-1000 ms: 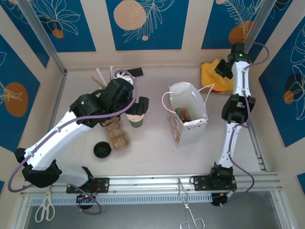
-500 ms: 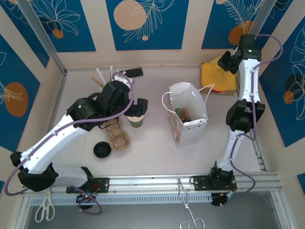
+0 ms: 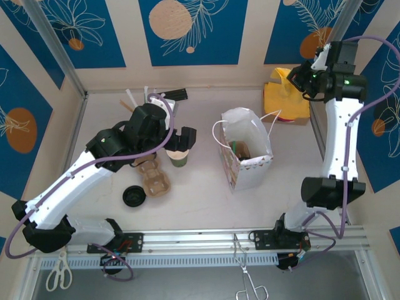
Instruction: Pack the takeout coffee
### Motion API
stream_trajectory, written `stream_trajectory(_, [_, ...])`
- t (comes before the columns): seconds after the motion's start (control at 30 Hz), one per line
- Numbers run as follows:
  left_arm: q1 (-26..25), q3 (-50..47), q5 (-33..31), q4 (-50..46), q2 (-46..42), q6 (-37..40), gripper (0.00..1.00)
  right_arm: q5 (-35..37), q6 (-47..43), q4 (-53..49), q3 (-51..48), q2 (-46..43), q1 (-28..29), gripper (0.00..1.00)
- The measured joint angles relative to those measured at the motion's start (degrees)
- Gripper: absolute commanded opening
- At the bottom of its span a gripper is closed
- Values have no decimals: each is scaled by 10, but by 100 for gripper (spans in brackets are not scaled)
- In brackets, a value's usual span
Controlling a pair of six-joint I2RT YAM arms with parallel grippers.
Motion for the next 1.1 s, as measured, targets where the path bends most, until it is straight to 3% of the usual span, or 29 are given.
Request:
stream_trajectory(0.37, [0,-13,17,8,-5,0,100,-72,28,0,-21,-100,44,0])
stream_trajectory(0.67, [0,-35,17,13,-43,-5,100,-109,58,4,-30,-156,132,0])
stream_trajectory(0.87, [1,-37,7,12,-59,-5,100,-114,82,8,-108,-193,188,0])
stream_trajectory(1.1, [1,-37,-29,1,-91,-2,100,-114,97,4,-203,-230,213,0])
